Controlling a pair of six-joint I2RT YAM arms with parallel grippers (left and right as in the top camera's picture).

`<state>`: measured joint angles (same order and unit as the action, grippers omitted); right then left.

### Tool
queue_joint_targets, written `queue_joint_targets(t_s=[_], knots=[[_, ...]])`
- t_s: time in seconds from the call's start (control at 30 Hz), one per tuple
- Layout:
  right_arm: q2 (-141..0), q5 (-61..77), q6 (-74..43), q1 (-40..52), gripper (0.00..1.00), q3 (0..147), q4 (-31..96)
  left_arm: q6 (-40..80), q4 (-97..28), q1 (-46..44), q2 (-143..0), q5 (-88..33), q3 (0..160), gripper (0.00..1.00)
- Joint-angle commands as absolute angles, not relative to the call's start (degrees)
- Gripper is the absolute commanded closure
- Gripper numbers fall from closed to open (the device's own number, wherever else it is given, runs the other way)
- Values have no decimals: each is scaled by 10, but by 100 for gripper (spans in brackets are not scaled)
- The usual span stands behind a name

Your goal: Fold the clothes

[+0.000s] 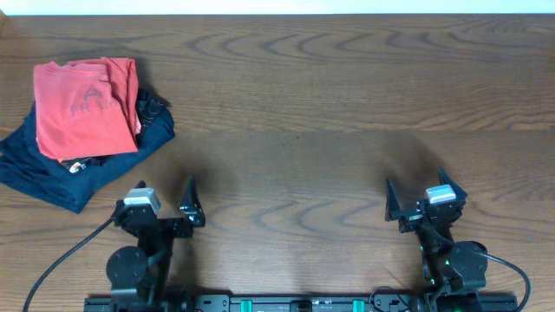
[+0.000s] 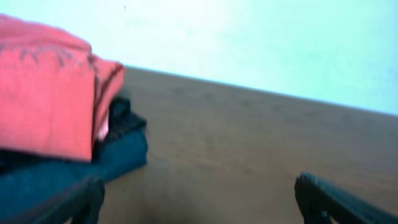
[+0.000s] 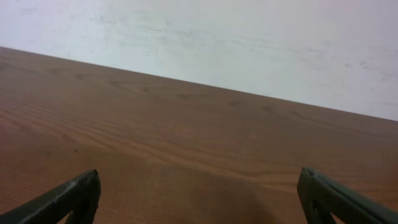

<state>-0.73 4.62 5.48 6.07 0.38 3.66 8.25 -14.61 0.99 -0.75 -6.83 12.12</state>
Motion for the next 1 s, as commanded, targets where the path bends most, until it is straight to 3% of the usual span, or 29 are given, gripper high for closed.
queue_joint_targets(t_s=[0.0,0.13,0.97], knots=[[-6,43,63,66,1,3,39,72,-79,8,-1,-24,72,2],[-6,43,63,66,1,3,39,66,-6,8,-1,-18,8,2],[-6,43,63,66,1,3,39,67,-39,7,-3,-19,3,2]])
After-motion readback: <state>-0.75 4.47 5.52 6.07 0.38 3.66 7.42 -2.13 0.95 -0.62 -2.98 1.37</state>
